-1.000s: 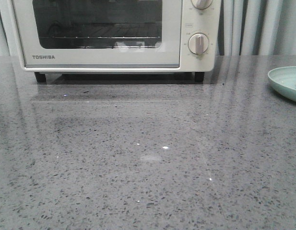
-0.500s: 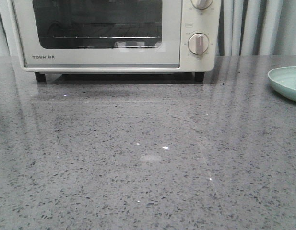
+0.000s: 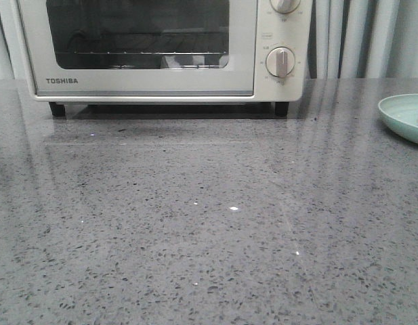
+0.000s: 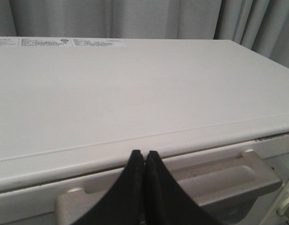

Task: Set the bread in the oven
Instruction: 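Pull the door handle down with the left gripper to open the oven, then move the right gripper over the croissant on the green plate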

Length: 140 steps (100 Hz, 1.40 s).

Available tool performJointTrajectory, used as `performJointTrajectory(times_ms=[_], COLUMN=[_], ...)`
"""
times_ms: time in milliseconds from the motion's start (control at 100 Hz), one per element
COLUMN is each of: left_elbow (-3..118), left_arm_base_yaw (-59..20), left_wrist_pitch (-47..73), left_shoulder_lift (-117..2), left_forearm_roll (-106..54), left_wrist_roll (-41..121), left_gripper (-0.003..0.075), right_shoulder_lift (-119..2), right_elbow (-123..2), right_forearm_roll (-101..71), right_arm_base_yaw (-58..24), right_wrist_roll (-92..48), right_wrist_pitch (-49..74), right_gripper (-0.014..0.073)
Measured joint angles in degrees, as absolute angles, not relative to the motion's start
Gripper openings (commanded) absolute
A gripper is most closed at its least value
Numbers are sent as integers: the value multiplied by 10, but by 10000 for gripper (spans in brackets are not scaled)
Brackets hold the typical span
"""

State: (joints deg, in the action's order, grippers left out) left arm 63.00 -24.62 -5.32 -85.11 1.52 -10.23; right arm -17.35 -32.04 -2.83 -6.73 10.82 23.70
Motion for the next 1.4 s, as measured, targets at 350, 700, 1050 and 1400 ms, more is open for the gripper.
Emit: performJointTrajectory(times_ms=[350,700,1050,1400], left_elbow=[518,414,411,425], left_arm_base_yaw=[-282,-393,-397,-307], left_wrist_pitch=[-45,13,54,140], left_shoulder_lift=[-753,-521,-371,-316], left_forearm_roll=[-30,-81,-15,30], left_wrist_roll=[-102,-102,-102,-102], left_gripper=[-21,-22,-22,-22], right_shoulder_lift=[-173,-173,-213,-407], right_elbow=[-320,-310,-306,-431], right_forearm_roll=[-28,-28,-28,6], right_arm_base_yaw=[-67,-67,-67,-67], right_wrist_roll=[108,108,108,108], right_wrist_pitch=[237,286,298,333], right_gripper=[-68,-68,-67,-5])
